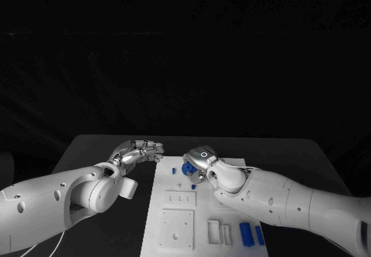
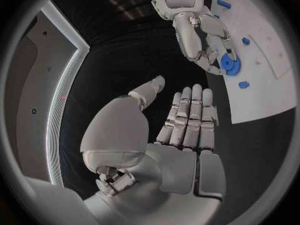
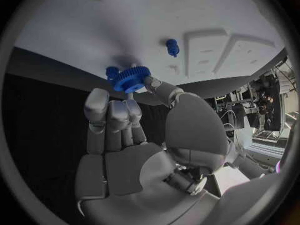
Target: Assemble the parts on the task board
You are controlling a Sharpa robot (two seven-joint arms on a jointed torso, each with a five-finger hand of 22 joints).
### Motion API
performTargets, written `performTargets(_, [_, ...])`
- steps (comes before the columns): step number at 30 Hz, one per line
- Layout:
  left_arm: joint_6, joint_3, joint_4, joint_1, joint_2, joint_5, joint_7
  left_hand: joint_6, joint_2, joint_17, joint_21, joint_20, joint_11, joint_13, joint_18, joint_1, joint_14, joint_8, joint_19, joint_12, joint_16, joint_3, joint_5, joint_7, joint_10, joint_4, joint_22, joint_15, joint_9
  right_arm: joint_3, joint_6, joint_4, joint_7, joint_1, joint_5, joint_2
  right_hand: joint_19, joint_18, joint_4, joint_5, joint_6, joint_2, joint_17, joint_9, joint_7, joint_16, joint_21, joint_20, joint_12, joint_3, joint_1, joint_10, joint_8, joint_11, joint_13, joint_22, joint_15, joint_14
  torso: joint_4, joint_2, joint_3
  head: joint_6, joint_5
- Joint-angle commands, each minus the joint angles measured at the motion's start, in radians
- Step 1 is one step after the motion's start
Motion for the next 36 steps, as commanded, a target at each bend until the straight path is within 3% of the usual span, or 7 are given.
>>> performTargets(1, [0.013, 0.001, 0.002, 0.002, 0.002, -0.003, 0.007, 0.003, 0.001, 0.001, -0.005, 0.004, 0.006, -0.001, 0.016, -0.012, 0.006, -0.005, 0.005, -0.005, -0.006, -0.001, -0.005, 0.001, 0.003, -0.007, 0.015, 0.003, -0.002, -0.002, 0.023, -0.003, 0.015, -0.004, 0.025, -0.004, -0.003, 0.07, -0.004, 0.001, 0.024, -0.007, 0.002, -0.005, 0.037, -0.004, 0.001, -0.009, -0.006, -0.011, 0.0, -0.007, -0.005, 0.002, -0.002, 0.014, 0.002, 0.0, -0.0011, 0.0, 0.0002, -0.002, 0.002])
performTargets(36, [0.014, 0.001, 0.001, 0.002, 0.001, -0.003, 0.006, 0.002, 0.002, 0.002, -0.005, 0.004, 0.006, -0.001, 0.016, -0.014, 0.006, -0.006, 0.005, -0.005, -0.006, 0.0, -0.005, 0.001, 0.002, -0.008, 0.015, 0.003, -0.002, -0.002, 0.014, 0.018, 0.015, -0.006, 0.037, -0.028, -0.007, 0.07, -0.012, 0.017, 0.024, -0.009, 0.007, -0.007, 0.038, -0.011, -0.002, -0.008, -0.013, -0.045, 0.002, -0.012, -0.007, 0.002, -0.005, 0.013, 0.003, 0.0, -0.0016, 0.0, 0.0006, -0.002, 0.002])
